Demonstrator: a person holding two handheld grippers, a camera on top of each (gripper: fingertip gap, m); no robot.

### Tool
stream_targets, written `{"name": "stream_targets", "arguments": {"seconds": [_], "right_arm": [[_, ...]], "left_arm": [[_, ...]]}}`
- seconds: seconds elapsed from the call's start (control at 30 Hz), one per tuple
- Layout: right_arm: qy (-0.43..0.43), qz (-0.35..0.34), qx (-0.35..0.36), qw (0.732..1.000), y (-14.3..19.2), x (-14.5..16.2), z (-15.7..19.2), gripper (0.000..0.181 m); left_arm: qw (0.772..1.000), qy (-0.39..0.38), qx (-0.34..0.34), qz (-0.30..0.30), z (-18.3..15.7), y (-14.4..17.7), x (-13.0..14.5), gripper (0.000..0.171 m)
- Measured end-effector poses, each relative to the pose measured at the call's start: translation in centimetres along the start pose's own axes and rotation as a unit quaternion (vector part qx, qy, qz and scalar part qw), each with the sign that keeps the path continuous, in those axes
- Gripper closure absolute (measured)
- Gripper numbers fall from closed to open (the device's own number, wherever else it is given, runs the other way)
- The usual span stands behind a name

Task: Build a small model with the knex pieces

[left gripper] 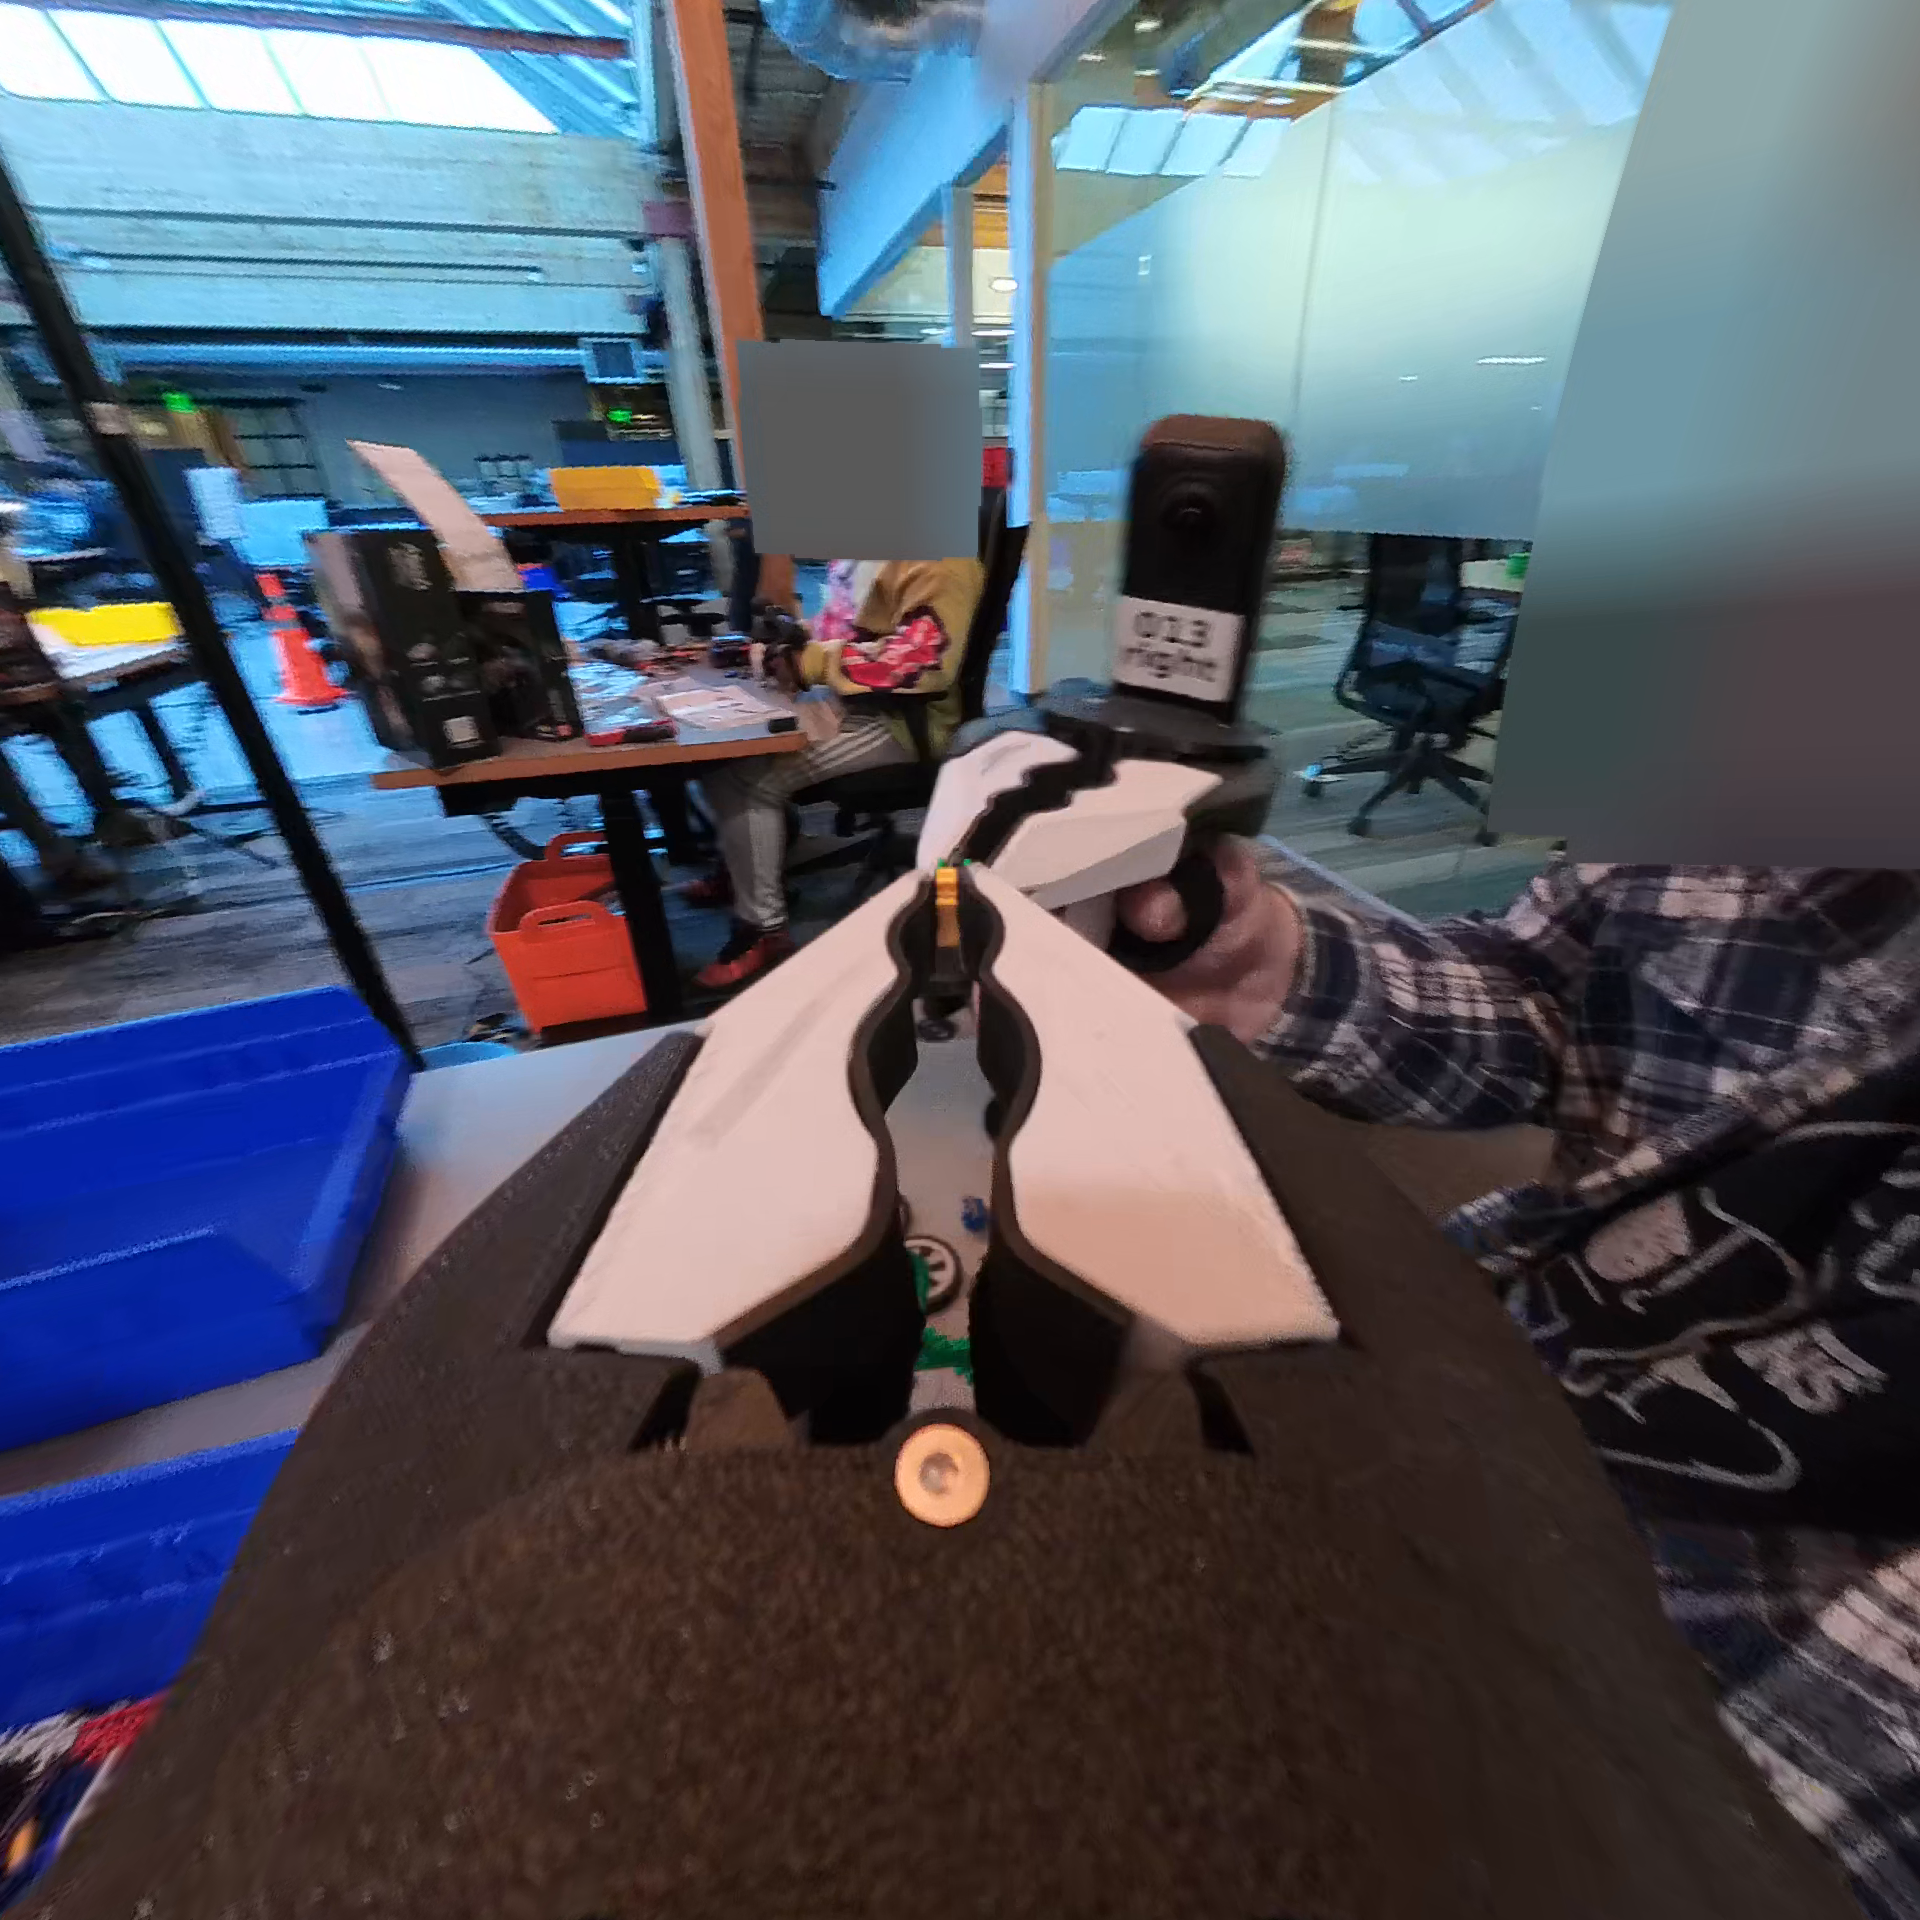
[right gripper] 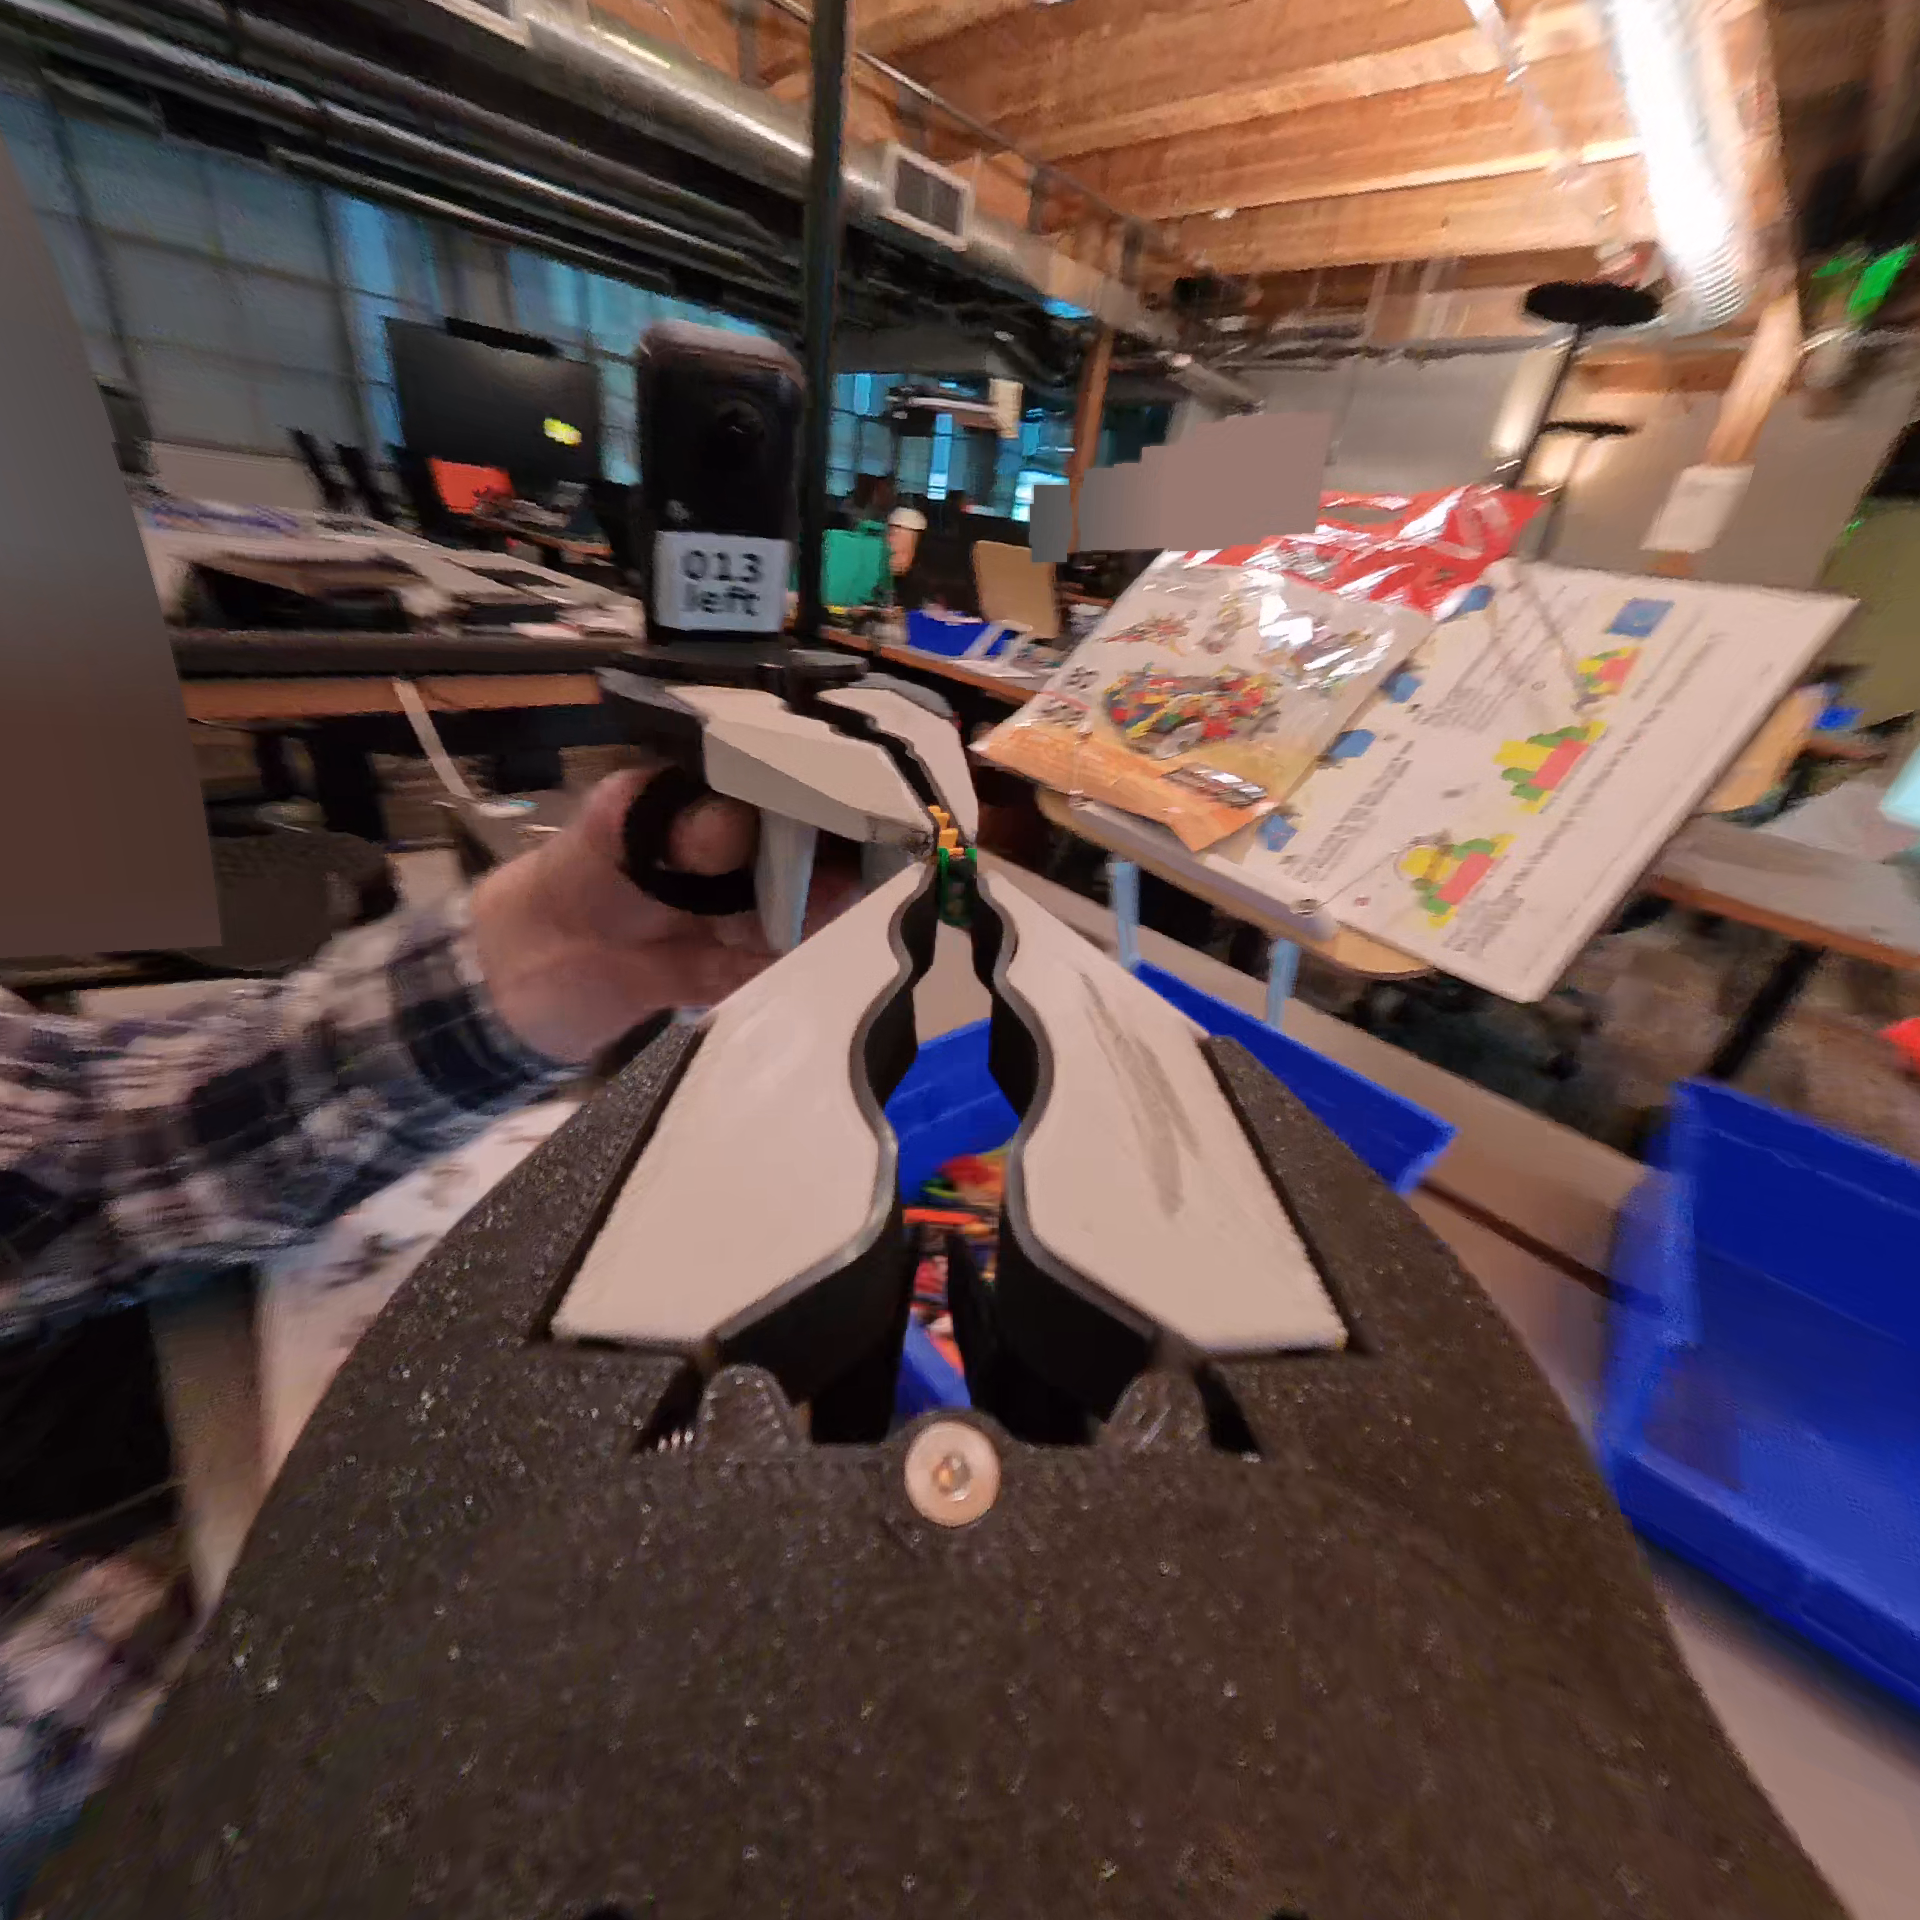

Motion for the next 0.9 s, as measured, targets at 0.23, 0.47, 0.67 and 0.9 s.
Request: {"name": "stream_targets", "arguments": {"seconds": [0.23,0.47,0.67,0.9], "right_arm": [[0.338,0.031,0.226,0.913,-0.2,-1.4,0.0,0.178],[0.279,0.011,0.210,0.937,-0.3,-2.3,-0.4,0.177],[0.229,0.091,0.179,0.953,-3.7,-0.7,-3.1,0.176],[0.114,0.275,0.125,0.946,-8.6,5.3,-6.9,0.159]], "left_arm": [[0.988,0.011,-0.156,0.009,2.4,-0.7,-0.5,0.171],[0.980,-0.003,-0.197,0.007,3.9,1.2,-0.9,0.171],[0.968,0.003,-0.244,0.050,6.6,4.7,0.3,0.171],[0.957,0.000,-0.263,0.124,7.7,7.3,1.7,0.171]]}}
Point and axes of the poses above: each gripper's, where its closed fingertips meet, y back along the fingers, x out of its underside, z = x × y across the jaws, the point moved 4 cm from there along y, back along the fingers, and after that the axes turned 10 degrees about -y, right-handed, at the moved point
